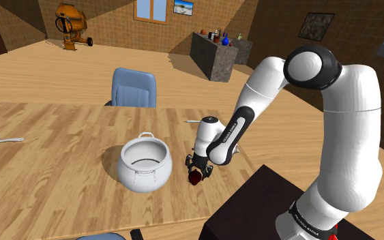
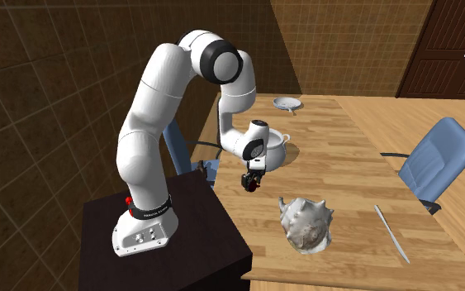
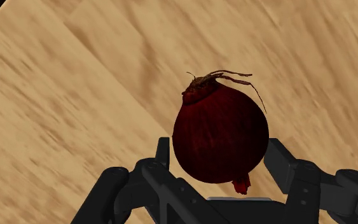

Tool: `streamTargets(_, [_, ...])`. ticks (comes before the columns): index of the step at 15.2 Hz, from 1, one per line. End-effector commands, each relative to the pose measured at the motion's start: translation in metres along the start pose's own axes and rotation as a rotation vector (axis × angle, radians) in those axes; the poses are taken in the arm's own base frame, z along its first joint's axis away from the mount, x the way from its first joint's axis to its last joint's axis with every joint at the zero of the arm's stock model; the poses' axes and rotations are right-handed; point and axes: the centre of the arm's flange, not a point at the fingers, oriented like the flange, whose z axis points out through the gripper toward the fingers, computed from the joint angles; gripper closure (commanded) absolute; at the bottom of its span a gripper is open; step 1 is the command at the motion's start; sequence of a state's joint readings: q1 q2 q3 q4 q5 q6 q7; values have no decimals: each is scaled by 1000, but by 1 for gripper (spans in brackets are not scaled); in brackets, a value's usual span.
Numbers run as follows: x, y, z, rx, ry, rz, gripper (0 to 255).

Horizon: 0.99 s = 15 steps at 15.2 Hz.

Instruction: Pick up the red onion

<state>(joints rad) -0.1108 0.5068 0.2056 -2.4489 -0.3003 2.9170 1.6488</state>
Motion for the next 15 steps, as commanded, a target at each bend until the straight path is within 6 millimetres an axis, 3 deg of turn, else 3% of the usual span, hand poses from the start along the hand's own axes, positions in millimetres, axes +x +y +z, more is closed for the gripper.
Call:
streamTargets(1, [0, 0, 1, 0, 0, 0, 255])
streamTargets(8, [-1, 0, 1, 0, 0, 0, 255])
streamTargets(15, [-2, 0, -36, 0, 0, 0, 255])
